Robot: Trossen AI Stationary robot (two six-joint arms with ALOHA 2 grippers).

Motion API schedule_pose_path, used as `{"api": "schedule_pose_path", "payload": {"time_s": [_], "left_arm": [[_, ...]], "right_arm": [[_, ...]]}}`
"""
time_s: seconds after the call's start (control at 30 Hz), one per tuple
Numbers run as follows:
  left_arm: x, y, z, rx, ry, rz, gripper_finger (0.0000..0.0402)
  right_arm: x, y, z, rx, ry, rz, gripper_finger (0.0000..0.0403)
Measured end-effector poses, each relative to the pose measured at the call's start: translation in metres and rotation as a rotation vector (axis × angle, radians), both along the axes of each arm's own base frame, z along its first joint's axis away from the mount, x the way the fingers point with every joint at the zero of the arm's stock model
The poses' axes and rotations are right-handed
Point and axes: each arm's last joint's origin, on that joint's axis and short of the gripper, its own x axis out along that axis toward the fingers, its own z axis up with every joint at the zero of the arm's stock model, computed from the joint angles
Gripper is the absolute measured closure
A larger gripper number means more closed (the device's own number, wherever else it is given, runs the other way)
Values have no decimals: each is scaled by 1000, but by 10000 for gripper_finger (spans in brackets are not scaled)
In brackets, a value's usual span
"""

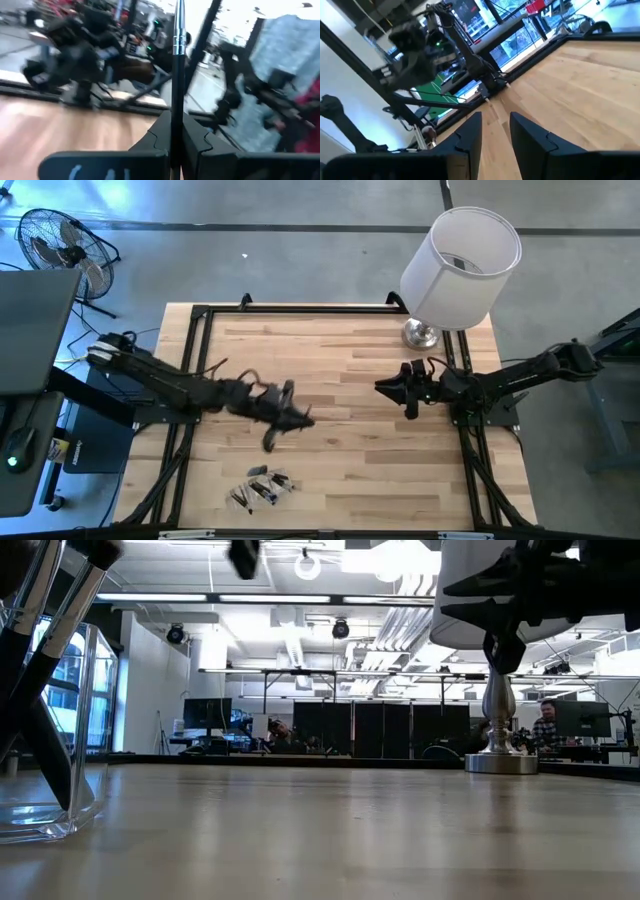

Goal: Pick & Place Makeup Supplies
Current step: Put the silver makeup brush into the transparent organizer

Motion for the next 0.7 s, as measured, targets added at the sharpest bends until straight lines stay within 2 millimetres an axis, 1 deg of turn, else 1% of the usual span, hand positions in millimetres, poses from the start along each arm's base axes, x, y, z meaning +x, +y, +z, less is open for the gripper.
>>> {"api": "schedule_pose_path", "payload": {"time_s": [0.07,0.2,0.27,0.33,0.43,0.53,0.63,0.7], "left_arm": [[-13,-12,-4,-1,5,-36,396],[-38,-34,-6,21,22,-85,396],[-49,-43,-4,65,44,-101,396],[-61,-53,-7,143,98,-131,396],[-78,-68,-13,226,163,-173,396],[-91,-84,-17,273,181,-211,396],[-106,-98,-19,308,189,-241,396],[-116,-107,-19,317,182,-265,396]], "right_arm": [[0,0,0,31,-1,0,309],[0,2,-2,64,13,9,309],[-1,5,-3,83,25,16,309],[-2,9,-6,111,55,5,310],[-1,18,-10,137,143,-13,320],[7,29,-5,145,272,-20,344],[22,40,2,141,381,-12,375],[34,47,6,135,413,-7,394]]}}
